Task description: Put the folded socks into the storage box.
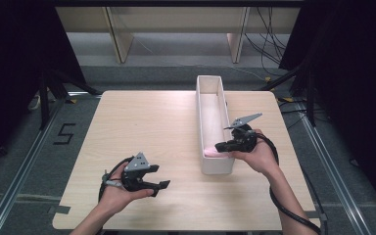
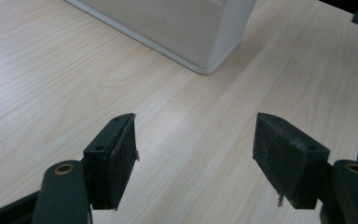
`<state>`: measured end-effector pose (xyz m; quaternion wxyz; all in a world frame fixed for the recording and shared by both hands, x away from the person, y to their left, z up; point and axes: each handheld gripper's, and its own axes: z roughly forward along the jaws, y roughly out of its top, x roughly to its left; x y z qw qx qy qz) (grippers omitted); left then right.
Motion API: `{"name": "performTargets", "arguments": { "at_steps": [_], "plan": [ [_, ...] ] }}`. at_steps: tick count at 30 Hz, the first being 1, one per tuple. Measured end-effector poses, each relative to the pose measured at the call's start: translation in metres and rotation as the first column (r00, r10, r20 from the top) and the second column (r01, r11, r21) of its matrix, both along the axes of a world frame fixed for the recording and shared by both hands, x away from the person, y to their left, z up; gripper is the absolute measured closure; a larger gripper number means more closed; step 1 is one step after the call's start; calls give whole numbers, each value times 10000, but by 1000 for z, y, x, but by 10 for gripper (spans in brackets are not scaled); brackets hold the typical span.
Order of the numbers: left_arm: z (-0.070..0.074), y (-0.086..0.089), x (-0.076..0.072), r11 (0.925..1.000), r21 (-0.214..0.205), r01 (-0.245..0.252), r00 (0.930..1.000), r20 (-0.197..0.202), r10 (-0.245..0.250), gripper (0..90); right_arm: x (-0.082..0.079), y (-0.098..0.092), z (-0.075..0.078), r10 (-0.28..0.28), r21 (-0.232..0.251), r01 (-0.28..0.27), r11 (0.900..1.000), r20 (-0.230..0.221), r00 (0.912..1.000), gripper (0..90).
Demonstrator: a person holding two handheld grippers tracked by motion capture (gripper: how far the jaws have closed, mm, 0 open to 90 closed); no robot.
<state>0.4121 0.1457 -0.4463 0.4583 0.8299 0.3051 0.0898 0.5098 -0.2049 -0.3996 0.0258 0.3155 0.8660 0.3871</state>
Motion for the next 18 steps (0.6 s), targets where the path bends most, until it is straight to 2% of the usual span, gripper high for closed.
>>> {"name": "performTargets", "arguments": {
  "at_steps": [1, 6, 7, 14, 15, 18],
  "plan": [
    [0, 1, 0, 10000, -64, -57, 10000, -6, 57, 298, -1, -1, 3, -61, 150, 56, 9999, 332, 9994, 854],
    [1, 7, 1, 9997, -160, -157, 9999, 7, 157, 297, -8, -2, 9, -356, 381, 336, 9987, 513, 9980, 823],
    [2, 10, 0, 9993, -197, -319, 9995, 75, 321, 297, -10, -3, 9, -248, 420, 216, 9989, 784, 9966, 812],
    [1, 20, -1, 9979, -150, -627, 9978, 205, 630, 296, -25, -4, 10, -409, 410, 380, 9984, 739, 9964, 785],
    [1, 23, -1, 9977, -186, -650, 9976, 219, 654, 296, -28, -6, 10, -455, 256, 430, 9987, 1060, 9933, 776],
    [1, 26, -2, 9974, -210, -691, 9974, 211, 696, 295, -33, -7, 9, -549, 350, 516, 9981, 1002, 9935, 766]
  ]
}}
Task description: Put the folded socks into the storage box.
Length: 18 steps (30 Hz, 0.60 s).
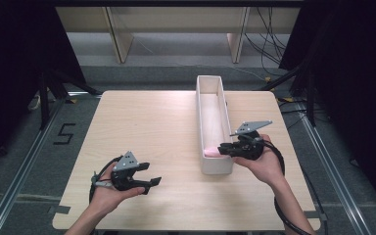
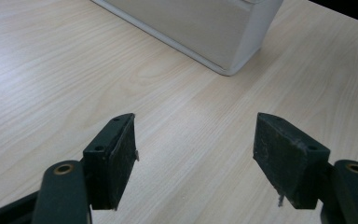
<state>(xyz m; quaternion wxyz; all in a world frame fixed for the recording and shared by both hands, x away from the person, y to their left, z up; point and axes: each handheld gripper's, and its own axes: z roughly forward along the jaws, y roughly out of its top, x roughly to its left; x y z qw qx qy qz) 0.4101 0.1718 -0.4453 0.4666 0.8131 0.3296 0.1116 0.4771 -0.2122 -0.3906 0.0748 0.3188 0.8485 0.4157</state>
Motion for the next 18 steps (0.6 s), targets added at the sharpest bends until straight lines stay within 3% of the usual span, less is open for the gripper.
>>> {"name": "performTargets", "arguments": {
  "at_steps": [3, 4, 6, 8, 11, 14, 18],
  "plan": [
    [0, 5, -1, 9998, 5, -186, 9997, 132, 186, 294, -11, -6, 1, -247, -65, 248, 9997, 46, 9997, 739],
    [2, 8, -2, 9995, 175, -274, 9996, 96, 272, 294, -11, -6, 1, -247, -65, 248, 9997, 46, 9997, 739],
    [0, 12, -2, 9994, 79, -340, 9992, 223, 338, 292, -18, -13, 1, -508, 28, 508, 9987, 383, 9980, 724],
    [-1, 17, -3, 9982, 130, -581, 9980, 265, 578, 291, -20, -16, 1, -597, 80, 594, 9982, 406, 9974, 721],
    [-6, 30, -6, 9957, 108, -922, 9952, 339, 918, 291, -30, -30, -2, -1018, 54, 1017, 9948, 617, 9929, 691],
    [-9, 37, -7, 9942, 116, -1074, 9937, 334, 1069, 291, -35, -37, -5, -1199, 155, 1193, 9927, 483, 9916, 685],
    [-16, 49, -10, 9886, 170, -1496, 9882, 352, 1490, 291, -45, -51, -14, -1722, 254, 1709, 9850, 628, 9831, 668]
  ]
}}
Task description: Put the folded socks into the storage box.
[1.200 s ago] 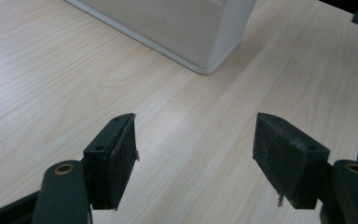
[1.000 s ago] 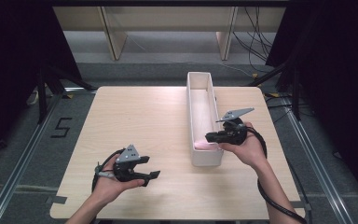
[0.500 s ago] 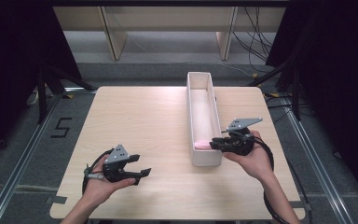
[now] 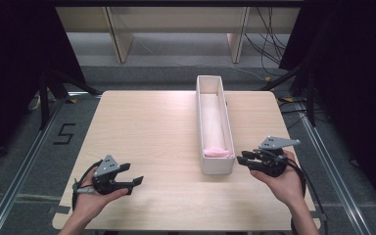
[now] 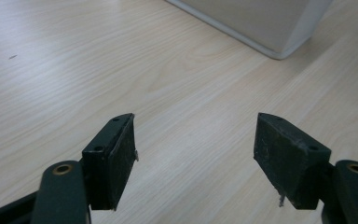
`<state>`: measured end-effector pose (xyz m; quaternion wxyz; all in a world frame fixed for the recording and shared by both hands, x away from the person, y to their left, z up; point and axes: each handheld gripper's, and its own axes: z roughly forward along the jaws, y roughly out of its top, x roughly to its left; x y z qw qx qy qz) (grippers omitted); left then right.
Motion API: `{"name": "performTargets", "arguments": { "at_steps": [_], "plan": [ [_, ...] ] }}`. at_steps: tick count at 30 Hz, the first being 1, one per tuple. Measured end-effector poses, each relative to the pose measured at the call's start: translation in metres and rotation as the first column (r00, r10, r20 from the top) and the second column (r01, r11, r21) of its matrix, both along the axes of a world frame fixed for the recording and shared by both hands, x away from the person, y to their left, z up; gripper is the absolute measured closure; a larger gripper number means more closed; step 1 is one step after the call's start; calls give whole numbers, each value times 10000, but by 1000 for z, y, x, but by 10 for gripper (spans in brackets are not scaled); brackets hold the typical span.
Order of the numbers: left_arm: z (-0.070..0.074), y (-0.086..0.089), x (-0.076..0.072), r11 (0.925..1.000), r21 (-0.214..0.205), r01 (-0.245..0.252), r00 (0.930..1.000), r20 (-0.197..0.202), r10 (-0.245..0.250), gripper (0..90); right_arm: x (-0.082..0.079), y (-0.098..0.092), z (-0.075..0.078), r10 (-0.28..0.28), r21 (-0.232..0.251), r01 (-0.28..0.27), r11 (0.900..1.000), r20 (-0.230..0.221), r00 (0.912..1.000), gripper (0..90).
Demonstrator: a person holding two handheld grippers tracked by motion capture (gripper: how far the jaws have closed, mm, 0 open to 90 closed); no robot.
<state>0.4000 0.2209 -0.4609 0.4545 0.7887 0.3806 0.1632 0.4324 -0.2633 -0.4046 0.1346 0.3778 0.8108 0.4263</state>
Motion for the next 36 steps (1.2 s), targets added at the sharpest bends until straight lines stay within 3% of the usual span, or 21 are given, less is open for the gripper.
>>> {"name": "performTargets", "arguments": {
  "at_steps": [3, 6, 7, 9, 12, 14, 15, 16, 21, 24, 30, 31, 34, 36],
  "plan": [
    [-5, 7, -3, 9994, -32, -330, 9995, 25, 330, 291, -5, -9, -10, -399, 157, 398, 9991, 11, 9992, 649],
    [-11, 12, -5, 9982, -159, -582, 9983, 38, 582, 291, -7, -18, -19, -705, -130, 708, 9974, 218, 9973, 641],
    [-12, 14, -6, 9975, -103, -705, 9975, 39, 705, 291, -10, -21, -26, -917, -79, 917, 9958, -11, 9958, 629],
    [-19, 19, -8, 9957, -287, -879, 9961, 49, 881, 291, -13, -24, -32, -1221, -92, 1220, 9925, -73, 9925, 612],
    [-24, 22, -9, 9943, -342, -1011, 9949, -2, 1012, 290, -13, -27, -39, -1240, -237, 1241, 9920, 62, 9923, 610],
    [-29, 24, -11, 9918, -414, -1207, 9927, -28, 1207, 291, -17, -28, -46, -1503, -76, 1503, 9886, -71, 9886, 610],
    [-33, 26, -12, 9912, -446, -1245, 9922, -57, 1243, 291, -19, -31, -51, -1562, -198, 1562, 9875, 34, 9877, 608],
    [-33, 26, -12, 9912, -446, -1245, 9922, -57, 1243, 290, -22, -30, -54, -1755, 21, 1756, 9845, -239, 9842, 604],
    [-43, 33, -16, 9878, -602, -1439, 9896, -41, 1439, 288, -29, -32, -64, -1917, -133, 1917, 9814, 12, 9815, 571],
    [-45, 33, -18, 9873, -521, -1500, 9886, 29, 1504, 289, -34, -29, -67, -2112, -151, 2109, 9774, -146, 9773, 563],
    [-51, 32, -25, 9879, -572, -1443, 9888, 288, 1462, 293, -41, -23, -77, -2302, -44, 2302, 9731, 72, 9731, 537],
    [-53, 32, -27, 9884, -536, -1422, 9892, 283, 1439, 294, -42, -23, -79, -2379, 103, 2377, 9713, 352, 9707, 526],
    [-52, 31, -28, 9886, -578, -1391, 9890, 429, 1417, 294, -44, -22, -79, -2661, 260, 2654, 9638, 270, 9636, 503],
    [-52, 30, -28, 9880, -604, -1421, 9886, 415, 1447, 294, -44, -24, -78, -2650, 219, 2642, 9642, 416, 9634, 493]
  ]
}}
